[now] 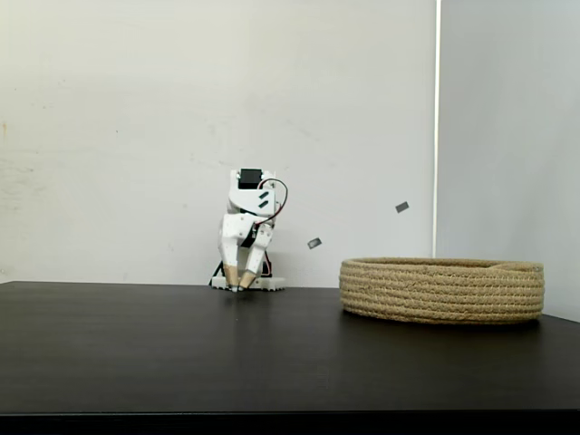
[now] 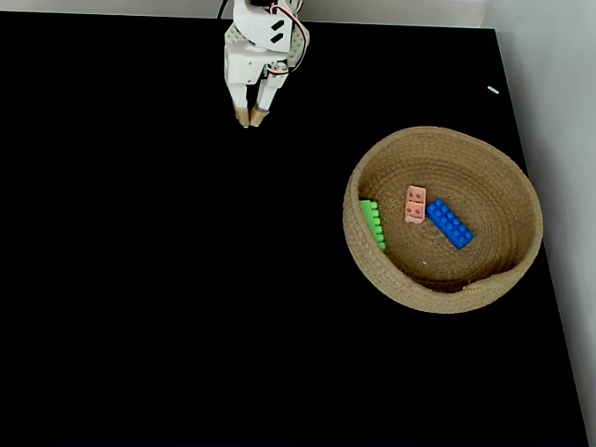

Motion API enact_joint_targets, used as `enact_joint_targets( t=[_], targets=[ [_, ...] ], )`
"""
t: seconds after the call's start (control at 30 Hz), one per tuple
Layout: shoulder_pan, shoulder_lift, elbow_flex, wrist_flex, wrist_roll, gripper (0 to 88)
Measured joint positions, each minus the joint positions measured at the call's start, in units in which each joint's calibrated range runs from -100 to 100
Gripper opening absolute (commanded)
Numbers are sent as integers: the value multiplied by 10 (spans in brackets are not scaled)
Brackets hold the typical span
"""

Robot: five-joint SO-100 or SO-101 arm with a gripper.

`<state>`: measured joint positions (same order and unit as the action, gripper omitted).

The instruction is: Place the lego blocks in the tray

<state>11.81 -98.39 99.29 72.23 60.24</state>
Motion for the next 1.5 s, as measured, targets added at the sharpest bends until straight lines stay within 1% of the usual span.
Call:
enact_joint_targets(
  t=[0.1,0.3,0.4,0.53,1.5],
  targets=[
    [0,0,0,0,-6,4],
    [0,0,0,0,-90,20],
    [0,0,0,0,-109,20],
    [0,0,0,0,-116,20],
    [0,0,0,0,-116,20]
  ],
)
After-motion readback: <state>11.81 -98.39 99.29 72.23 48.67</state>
